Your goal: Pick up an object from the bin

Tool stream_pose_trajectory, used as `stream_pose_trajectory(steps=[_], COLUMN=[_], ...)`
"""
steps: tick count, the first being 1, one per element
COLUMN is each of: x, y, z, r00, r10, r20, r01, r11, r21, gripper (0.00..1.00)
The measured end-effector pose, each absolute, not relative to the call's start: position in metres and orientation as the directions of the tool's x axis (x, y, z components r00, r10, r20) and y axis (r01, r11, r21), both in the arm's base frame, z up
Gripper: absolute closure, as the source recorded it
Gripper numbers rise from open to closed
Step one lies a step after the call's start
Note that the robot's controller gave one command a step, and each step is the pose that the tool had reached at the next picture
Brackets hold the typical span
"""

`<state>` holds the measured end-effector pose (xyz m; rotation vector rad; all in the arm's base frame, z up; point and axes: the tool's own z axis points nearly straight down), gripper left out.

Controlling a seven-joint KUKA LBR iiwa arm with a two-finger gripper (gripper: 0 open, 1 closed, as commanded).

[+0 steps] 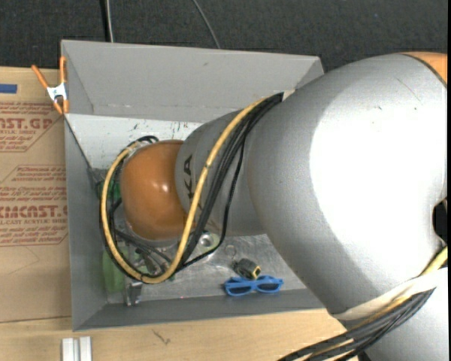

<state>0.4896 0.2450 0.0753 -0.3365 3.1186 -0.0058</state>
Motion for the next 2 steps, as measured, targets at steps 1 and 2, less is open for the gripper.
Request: stream_pose_trajectory(steps=[1,2], x=[0.4908,0.4908], y=[0.2438,0.2437], z=[0.0765,0.0771], r00=[-0.977,-0.977], r10=[-0.213,-0.213], r20=[-0.001,0.001], r01=[-0.213,-0.213], r11=[0.977,0.977], r21=[-0.003,-0.003], gripper=[0.0,1.0])
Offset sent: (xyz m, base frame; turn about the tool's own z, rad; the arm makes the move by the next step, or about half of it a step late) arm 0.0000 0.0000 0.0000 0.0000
